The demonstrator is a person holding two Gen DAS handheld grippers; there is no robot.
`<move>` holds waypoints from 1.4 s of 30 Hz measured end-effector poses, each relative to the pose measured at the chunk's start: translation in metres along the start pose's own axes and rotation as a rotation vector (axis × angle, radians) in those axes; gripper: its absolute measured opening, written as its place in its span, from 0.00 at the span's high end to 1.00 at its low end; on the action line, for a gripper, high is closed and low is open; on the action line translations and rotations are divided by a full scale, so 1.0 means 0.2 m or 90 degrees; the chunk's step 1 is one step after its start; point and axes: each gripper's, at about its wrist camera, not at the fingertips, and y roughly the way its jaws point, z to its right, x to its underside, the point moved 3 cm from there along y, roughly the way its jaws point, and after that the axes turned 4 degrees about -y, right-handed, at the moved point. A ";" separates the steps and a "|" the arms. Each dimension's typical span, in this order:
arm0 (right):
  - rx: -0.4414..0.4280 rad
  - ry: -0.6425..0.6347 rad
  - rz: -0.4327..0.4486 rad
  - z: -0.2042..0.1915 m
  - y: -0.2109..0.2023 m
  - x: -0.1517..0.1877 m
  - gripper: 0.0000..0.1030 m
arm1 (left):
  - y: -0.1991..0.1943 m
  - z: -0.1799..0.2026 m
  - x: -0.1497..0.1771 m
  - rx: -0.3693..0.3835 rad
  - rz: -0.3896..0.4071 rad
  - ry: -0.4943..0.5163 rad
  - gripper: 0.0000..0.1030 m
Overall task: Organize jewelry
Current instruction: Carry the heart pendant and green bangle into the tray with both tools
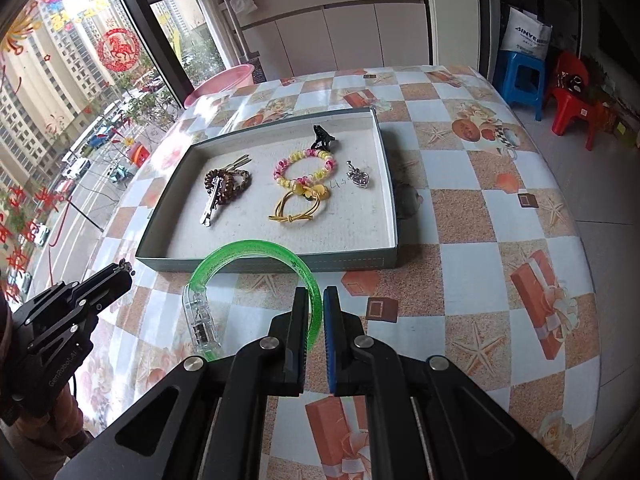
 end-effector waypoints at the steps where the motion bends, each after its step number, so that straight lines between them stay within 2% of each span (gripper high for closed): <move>1: 0.000 0.003 0.003 0.00 0.00 -0.03 0.92 | 0.01 -0.01 -0.03 -0.001 0.001 -0.004 0.75; 8: -0.011 0.029 0.010 0.02 0.05 -0.21 0.92 | 0.08 -0.06 -0.19 -0.006 0.006 -0.023 0.75; 16: 0.000 0.040 -0.003 0.06 0.21 -0.34 0.92 | 0.27 -0.08 -0.28 -0.011 -0.022 -0.035 0.75; 27: 0.026 0.046 -0.019 0.12 0.43 -0.44 0.92 | 0.55 -0.10 -0.26 -0.053 -0.063 -0.033 0.75; 42: 0.049 0.043 -0.040 0.14 0.58 -0.41 0.92 | 0.65 -0.08 -0.21 -0.074 -0.078 -0.014 0.75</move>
